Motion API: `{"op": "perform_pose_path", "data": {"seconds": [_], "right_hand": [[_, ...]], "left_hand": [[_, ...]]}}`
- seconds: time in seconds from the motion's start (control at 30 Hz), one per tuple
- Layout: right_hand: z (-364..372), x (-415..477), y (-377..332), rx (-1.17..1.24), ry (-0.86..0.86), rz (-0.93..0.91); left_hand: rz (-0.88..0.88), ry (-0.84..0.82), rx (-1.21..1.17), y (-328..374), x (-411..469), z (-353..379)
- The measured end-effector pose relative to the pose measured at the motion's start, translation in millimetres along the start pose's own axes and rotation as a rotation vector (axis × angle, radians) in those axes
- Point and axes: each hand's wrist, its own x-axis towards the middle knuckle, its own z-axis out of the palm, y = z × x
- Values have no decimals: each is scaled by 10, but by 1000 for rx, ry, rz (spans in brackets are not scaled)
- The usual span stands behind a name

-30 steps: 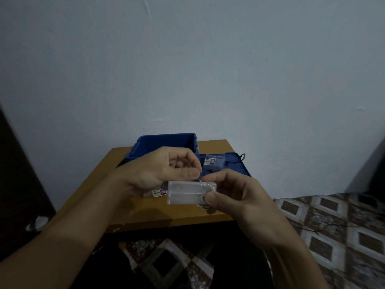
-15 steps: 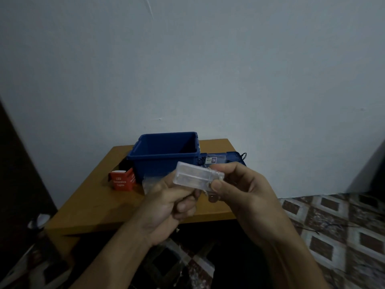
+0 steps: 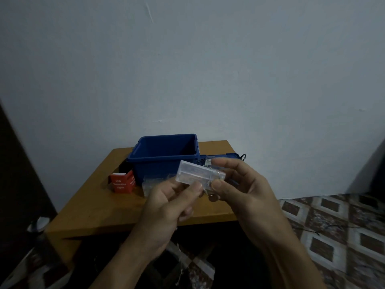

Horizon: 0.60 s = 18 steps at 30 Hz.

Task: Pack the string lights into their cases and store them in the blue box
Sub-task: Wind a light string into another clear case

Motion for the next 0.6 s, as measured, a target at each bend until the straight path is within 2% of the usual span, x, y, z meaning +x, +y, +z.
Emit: {"op": "perform_pose_path", "data": {"seconds": [0.23,0.6], "right_hand": [[0,-32,-58,-97,-68,-60],[-12,-35,-48,-136,-72,-82]], "left_hand": [[43,92,139,-18,-9,31],[63,140,164,-68,-35,67]]}}
